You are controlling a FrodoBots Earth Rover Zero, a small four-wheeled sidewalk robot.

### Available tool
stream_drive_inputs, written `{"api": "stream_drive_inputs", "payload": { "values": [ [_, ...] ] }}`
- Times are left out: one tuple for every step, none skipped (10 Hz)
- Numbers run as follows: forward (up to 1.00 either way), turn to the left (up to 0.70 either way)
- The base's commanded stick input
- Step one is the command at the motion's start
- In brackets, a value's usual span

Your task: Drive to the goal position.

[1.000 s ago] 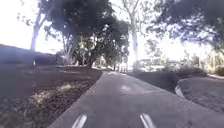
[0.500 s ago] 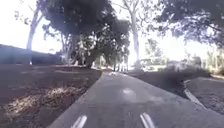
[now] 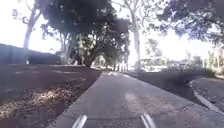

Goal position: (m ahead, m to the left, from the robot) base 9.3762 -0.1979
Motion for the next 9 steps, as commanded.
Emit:
{"api": "stream_drive_inputs", "payload": {
  "values": [
    [1.00,0.00],
    [1.00,0.00],
    [1.00,0.00],
    [1.00,-0.04],
    [1.00,-0.22],
    [1.00,-0.39],
    [1.00,-0.23],
    [1.00,-0.06],
    [1.00,0.00]
  ]
}}
